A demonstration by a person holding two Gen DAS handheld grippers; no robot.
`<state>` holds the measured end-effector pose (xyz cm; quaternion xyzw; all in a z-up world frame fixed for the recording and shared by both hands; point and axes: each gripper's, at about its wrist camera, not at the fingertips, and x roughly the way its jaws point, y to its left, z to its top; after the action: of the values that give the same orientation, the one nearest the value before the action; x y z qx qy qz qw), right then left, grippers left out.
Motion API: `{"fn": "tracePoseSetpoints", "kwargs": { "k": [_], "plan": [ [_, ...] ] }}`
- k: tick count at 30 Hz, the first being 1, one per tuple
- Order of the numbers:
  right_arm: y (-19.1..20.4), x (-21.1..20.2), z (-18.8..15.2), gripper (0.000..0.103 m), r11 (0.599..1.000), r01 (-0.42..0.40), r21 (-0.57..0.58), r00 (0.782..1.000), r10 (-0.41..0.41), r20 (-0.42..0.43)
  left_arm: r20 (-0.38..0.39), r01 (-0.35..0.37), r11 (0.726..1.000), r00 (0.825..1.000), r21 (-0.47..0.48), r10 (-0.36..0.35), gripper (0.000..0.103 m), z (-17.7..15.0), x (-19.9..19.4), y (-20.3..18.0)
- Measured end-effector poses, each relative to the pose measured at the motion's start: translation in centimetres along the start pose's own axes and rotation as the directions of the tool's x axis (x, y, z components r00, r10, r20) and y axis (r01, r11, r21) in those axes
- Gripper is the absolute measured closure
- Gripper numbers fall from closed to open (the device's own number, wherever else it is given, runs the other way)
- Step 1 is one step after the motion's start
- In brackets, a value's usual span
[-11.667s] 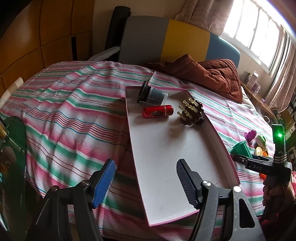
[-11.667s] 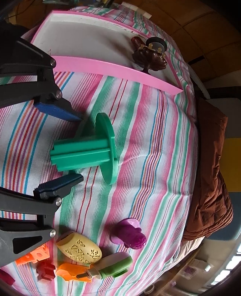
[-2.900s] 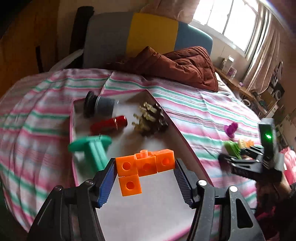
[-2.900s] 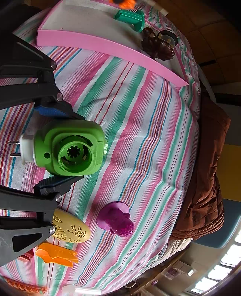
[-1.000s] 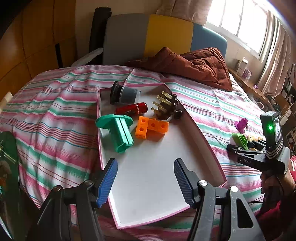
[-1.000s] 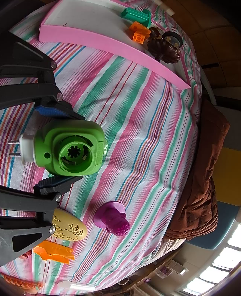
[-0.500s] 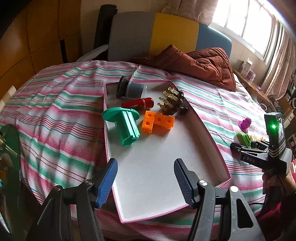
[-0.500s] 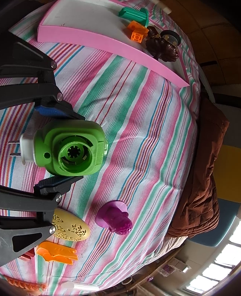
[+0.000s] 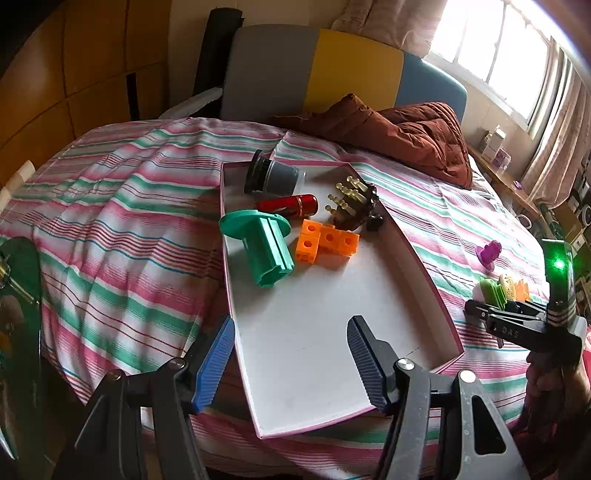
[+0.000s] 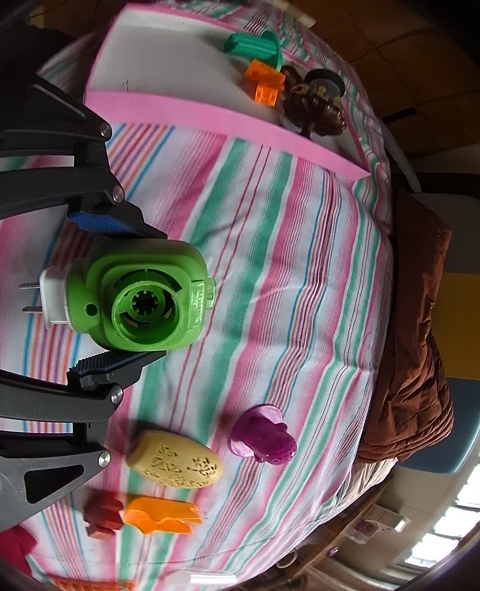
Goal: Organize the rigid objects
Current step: 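Carry the green plug device into the tray and open the right gripper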
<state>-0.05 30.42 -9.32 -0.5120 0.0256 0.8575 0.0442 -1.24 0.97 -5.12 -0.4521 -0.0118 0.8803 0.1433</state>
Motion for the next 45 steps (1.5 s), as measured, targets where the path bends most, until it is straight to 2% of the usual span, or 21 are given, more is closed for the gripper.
{"fn": "tracePoseSetpoints", "kwargs": {
  "k": [9, 19, 27, 36, 39, 45],
  "plan": [
    [2.2, -2.6, 0.1, 0.050, 0.998, -0.065, 0.023, 0.995, 0.063, 0.071, -0.005, -0.002, 1.000, 1.000, -0.010, 0.002, 0.039, -0.3, 0.0, 0.5],
    [7.4, -5.4, 1.6, 0.050, 0.986, -0.156, -0.059, 0.976, 0.163, 0.144, -0.017, -0.003, 0.999, 1.000, -0.039, 0.003, 0.039, -0.5, 0.1, 1.2],
    [12.0, -4.5, 3.0, 0.050, 0.973, -0.196, -0.123, 0.968, 0.212, 0.136, -0.015, -0.012, 0.998, 1.000, -0.067, 0.011, 0.039, -0.5, 0.1, 2.2],
    [14.0, 0.5, 4.4, 0.050, 0.977, -0.160, -0.140, 0.984, 0.169, 0.056, -0.029, 0.000, 0.997, 1.000, -0.075, -0.002, 0.039, -0.6, 0.6, 2.6],
    [14.9, 0.8, 4.2, 0.050, 0.975, -0.126, -0.181, 0.988, 0.141, 0.069, -0.028, 0.000, 0.997, 1.000, -0.076, -0.002, 0.039, -0.6, 0.6, 2.8],
    [14.5, 0.7, 4.1, 0.047, 0.972, -0.163, -0.168, 0.983, 0.176, 0.062, -0.036, -0.001, 0.997, 0.999, -0.075, -0.002, 0.039, -0.7, 0.8, 2.7]
  ]
}}
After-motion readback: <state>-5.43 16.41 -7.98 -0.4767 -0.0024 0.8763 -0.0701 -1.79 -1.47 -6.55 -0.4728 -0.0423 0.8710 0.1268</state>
